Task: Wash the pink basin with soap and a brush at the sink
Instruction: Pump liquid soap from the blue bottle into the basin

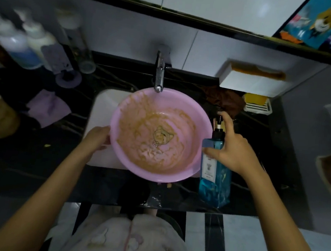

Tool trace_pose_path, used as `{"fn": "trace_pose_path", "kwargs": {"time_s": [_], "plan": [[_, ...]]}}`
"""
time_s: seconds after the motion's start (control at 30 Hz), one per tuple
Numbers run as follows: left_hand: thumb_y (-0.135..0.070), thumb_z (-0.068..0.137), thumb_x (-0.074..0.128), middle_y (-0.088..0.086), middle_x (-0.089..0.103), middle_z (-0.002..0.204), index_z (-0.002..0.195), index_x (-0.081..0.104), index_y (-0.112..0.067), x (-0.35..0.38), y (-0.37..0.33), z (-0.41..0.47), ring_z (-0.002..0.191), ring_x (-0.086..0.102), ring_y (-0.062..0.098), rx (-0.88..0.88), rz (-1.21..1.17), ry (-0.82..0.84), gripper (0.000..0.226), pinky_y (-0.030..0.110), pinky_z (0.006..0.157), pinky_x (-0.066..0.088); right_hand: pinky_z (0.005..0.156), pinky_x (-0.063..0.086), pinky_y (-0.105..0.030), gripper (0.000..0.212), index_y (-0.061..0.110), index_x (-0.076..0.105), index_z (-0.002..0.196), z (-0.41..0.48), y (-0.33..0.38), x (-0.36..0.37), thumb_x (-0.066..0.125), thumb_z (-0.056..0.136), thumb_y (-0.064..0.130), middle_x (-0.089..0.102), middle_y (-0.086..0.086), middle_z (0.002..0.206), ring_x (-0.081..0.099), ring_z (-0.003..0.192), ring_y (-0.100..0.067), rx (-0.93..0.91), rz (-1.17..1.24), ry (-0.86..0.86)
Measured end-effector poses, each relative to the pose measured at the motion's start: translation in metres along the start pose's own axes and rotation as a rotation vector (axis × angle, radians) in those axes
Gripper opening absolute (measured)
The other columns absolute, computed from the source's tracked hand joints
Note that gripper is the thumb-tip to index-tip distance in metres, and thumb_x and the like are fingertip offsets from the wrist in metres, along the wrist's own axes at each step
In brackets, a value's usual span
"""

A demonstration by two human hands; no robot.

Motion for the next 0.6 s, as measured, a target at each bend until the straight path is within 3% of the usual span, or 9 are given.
{"fn": "trace_pose_path", "kwargs": {"time_s": [0.07,0.13,0.2,0.27,0.37,0.47,0.6], "plan": [[-0.02,0.096,0.041,0.008,0.063,0.102,0.101,0.062,-0.011,0.002,0.008,-0.004,0.079,0.059,0.015,-0.017,-0.13,0.024,0.023,0.027,0.074,0.046,0.072,0.051,-0.039,0.1,0.044,0.005,0.142,-0.005,0.009,0.009,0.075,0.07,0.044,0.056,-0.009,0.122,0.063,0.089,-0.036,-0.019,0.067,0.036],[-0.016,0.095,0.04,0.008,0.065,0.102,0.108,0.062,-0.01,0.002,0.014,-0.005,0.079,0.06,0.013,0.027,-0.196,0.031,0.027,0.023,0.07,0.046,0.08,0.052,-0.044,0.1,0.044,0.01,0.141,-0.009,0.022,0.02,0.078,0.067,0.04,0.052,-0.017,0.129,0.062,0.094,-0.037,-0.047,0.189,0.077],[-0.015,0.095,0.041,0.006,0.066,0.099,0.105,0.064,-0.011,0.002,0.017,-0.008,0.081,0.061,0.013,0.065,-0.275,0.042,0.025,0.023,0.072,0.046,0.078,0.054,-0.046,0.097,0.043,0.013,0.138,-0.009,0.039,0.033,0.077,0.065,0.04,0.064,-0.016,0.108,0.065,0.085,-0.033,-0.074,0.305,0.145],[-0.015,0.095,0.044,0.003,0.066,0.091,0.094,0.063,-0.015,0.003,0.018,-0.009,0.08,0.06,0.012,0.084,-0.327,0.045,0.019,0.023,0.073,0.047,0.074,0.055,-0.042,0.092,0.041,0.016,0.137,-0.005,0.06,0.05,0.078,0.068,0.032,0.067,-0.004,0.088,0.067,0.076,-0.023,-0.081,0.42,0.236],[-0.017,0.098,0.044,0.003,0.063,0.092,0.1,0.058,-0.012,0.007,0.016,-0.008,0.08,0.059,0.012,0.114,-0.326,0.067,0.015,0.022,0.072,0.047,0.075,0.055,-0.033,0.08,0.041,0.025,0.132,0.007,0.091,0.075,0.076,0.074,0.021,0.063,0.012,0.093,0.066,0.08,-0.01,-0.076,0.594,0.322],[-0.014,0.099,0.043,0.008,0.06,0.098,0.106,0.054,-0.01,0.008,0.019,-0.004,0.078,0.057,0.013,0.118,-0.3,0.065,0.014,0.021,0.071,0.047,0.074,0.053,-0.033,0.06,0.04,0.039,0.117,0.024,0.116,0.092,0.074,0.071,0.023,0.061,0.01,0.096,0.065,0.081,-0.012,-0.056,0.754,0.327],[-0.01,0.099,0.041,0.01,0.06,0.096,0.116,0.056,-0.01,0.007,0.019,-0.002,0.073,0.054,0.013,0.133,-0.262,0.048,0.023,0.02,0.068,0.044,0.067,0.046,-0.028,0.061,0.025,0.044,0.12,0.044,0.137,0.103,0.068,0.063,0.027,0.058,0.007,0.087,0.062,0.072,-0.012,-0.049,0.814,0.331]]}}
Point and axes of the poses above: each hand's wrist, its own z-axis towards the middle knuckle, its own x-axis out of the palm, y = z × x, the point moved 6 cm from there along z, towards the middle knuckle
